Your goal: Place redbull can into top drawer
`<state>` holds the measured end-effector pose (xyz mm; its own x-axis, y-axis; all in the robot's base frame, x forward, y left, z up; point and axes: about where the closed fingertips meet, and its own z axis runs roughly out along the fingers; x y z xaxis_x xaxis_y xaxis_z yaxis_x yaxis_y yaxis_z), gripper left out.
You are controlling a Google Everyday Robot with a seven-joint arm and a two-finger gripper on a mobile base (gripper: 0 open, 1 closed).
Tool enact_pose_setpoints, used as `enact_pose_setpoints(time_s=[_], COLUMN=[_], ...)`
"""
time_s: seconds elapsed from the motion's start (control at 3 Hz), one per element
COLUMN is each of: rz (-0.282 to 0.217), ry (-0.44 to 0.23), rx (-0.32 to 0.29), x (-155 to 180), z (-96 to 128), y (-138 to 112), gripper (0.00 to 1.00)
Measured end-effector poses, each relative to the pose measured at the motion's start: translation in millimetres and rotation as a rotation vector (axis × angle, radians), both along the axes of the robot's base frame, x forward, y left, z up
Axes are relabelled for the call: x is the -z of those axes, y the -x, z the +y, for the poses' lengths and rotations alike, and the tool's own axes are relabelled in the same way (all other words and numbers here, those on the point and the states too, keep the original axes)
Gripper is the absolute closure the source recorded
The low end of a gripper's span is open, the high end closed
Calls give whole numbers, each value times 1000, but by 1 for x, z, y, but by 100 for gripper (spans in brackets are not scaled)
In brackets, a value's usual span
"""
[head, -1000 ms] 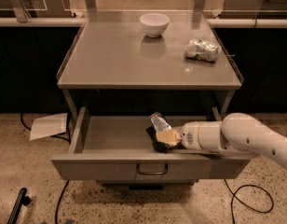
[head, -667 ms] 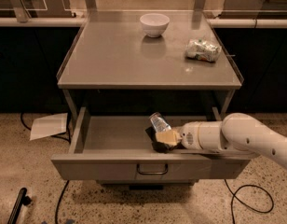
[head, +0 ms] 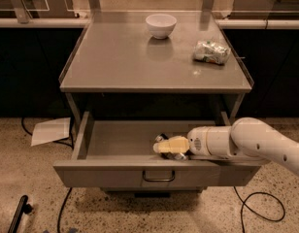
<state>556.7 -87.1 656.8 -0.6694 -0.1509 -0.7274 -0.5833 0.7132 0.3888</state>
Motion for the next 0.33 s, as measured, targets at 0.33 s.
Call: enact_pose_setpoints(time_s=[0.33], rz=[0], ry=[0], rx=[0], x=[0], z=[0], y=[0], gripper=[0])
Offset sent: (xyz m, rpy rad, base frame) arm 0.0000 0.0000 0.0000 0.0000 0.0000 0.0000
